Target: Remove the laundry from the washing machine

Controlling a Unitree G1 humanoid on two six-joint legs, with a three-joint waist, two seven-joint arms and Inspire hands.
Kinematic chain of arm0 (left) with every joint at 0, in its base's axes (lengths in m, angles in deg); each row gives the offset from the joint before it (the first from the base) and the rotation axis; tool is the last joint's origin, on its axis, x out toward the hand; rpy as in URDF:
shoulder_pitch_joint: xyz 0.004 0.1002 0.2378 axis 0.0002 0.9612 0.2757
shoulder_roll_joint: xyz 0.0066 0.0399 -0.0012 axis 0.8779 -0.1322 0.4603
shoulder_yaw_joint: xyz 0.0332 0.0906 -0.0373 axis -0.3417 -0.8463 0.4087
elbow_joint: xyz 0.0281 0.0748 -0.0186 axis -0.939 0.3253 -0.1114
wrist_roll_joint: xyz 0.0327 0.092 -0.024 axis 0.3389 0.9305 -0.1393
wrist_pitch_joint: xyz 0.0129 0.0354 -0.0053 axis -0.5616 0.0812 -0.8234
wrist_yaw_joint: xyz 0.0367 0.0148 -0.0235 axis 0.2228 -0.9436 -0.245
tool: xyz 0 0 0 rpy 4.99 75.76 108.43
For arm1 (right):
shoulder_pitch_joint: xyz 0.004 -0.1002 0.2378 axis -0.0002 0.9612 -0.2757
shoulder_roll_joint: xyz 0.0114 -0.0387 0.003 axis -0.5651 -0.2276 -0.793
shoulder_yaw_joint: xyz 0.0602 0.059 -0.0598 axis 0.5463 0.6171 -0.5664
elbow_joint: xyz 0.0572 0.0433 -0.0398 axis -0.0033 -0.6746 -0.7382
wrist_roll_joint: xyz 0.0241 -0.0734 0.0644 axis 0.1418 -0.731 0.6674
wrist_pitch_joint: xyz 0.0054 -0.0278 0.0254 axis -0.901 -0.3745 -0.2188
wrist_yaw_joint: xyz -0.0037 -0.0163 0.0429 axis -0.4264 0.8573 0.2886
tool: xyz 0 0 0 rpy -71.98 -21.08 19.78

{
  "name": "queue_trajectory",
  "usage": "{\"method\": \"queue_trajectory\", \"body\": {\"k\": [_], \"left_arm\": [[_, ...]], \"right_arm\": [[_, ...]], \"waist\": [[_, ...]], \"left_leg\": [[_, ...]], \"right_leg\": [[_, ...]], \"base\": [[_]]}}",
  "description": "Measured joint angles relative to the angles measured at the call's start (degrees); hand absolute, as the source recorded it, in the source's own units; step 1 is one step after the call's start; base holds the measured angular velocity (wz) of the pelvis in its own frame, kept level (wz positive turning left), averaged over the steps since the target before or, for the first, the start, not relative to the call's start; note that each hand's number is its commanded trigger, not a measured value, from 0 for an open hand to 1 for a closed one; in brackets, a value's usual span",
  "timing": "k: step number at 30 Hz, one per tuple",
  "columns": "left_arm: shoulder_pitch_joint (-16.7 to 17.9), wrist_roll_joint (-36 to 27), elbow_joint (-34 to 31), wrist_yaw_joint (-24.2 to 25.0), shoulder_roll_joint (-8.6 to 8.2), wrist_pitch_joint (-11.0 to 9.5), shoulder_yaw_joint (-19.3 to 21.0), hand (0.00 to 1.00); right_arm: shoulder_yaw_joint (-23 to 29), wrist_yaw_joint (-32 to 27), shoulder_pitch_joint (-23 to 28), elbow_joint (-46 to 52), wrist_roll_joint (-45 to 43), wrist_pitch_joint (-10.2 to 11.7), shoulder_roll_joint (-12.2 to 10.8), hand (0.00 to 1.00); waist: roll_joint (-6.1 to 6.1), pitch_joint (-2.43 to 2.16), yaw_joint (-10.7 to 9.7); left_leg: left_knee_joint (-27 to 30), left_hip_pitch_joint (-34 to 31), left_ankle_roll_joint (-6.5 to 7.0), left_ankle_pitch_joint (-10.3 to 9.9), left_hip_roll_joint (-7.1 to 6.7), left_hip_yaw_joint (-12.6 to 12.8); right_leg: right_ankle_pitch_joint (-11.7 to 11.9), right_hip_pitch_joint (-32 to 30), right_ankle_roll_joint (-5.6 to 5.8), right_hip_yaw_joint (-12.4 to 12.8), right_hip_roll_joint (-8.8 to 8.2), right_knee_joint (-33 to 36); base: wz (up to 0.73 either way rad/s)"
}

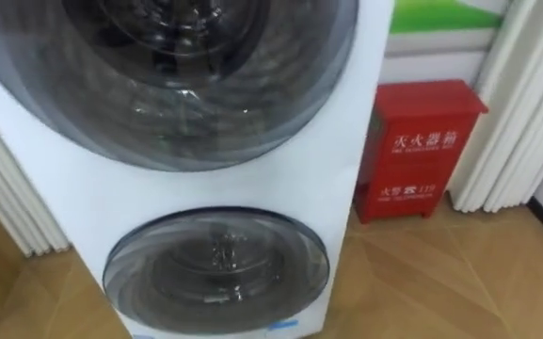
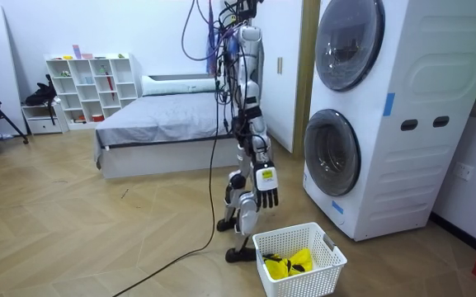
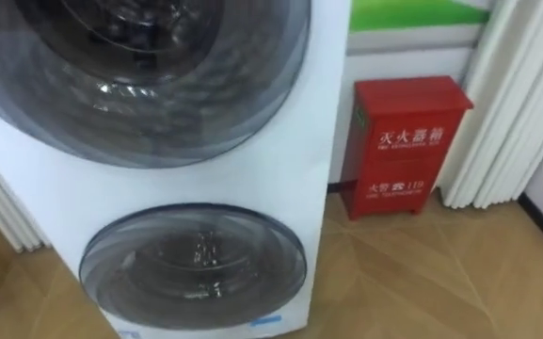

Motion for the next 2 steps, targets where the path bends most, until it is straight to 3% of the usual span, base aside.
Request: {"method": "queue_trajectory", "body": {"k": [2], "left_arm": [[5.1, 0.6, 2.6, -2.2, -0.41, 1.0, 3.1, 0.00]], "right_arm": [[0.1, 0.0, 1.3, 0.1, 0.0, -0.2, 0.1, 0.00]], "waist": [[0.34, -0.03, 0.7]], "left_leg": [[0.1, 0.7, -0.13, -0.5, 0.17, -0.1]], "right_leg": [[0.0, 1.1, 0.03, -2.2, -0.09, 0.1]], "base": [[0.11]]}}
